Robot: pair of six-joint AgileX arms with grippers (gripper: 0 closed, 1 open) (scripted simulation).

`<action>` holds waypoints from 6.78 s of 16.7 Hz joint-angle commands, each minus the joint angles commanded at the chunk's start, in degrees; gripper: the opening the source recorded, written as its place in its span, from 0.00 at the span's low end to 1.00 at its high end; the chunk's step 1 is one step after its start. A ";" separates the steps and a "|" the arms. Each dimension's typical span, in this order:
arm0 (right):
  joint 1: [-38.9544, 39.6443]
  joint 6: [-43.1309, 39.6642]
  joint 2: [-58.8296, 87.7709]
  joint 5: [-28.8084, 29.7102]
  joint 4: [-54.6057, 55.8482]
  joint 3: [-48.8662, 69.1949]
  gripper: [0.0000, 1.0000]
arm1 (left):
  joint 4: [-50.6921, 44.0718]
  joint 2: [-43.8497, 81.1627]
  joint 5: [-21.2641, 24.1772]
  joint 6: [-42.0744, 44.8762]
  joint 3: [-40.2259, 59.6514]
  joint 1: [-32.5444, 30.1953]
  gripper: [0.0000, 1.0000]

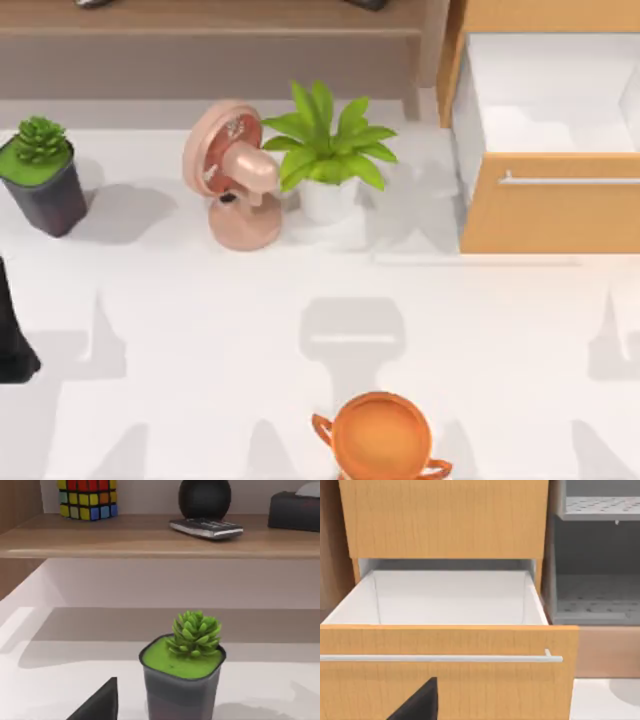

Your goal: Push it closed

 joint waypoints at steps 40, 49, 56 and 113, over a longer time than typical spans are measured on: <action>6.44 -42.10 79.32 1.97 59.14 16.38 1.00 | 0.00 0.00 0.00 0.00 0.00 0.00 1.00; 18.12 -79.27 105.93 17.77 92.37 11.89 1.00 | 0.00 0.00 0.00 0.00 0.00 0.00 1.00; 19.86 -89.10 113.31 21.70 100.68 12.32 1.00 | 0.00 0.00 0.00 0.00 0.00 0.00 1.00; 13.22 -88.97 120.35 14.79 83.61 36.60 0.00 | 0.00 0.00 0.00 0.00 0.00 0.00 1.00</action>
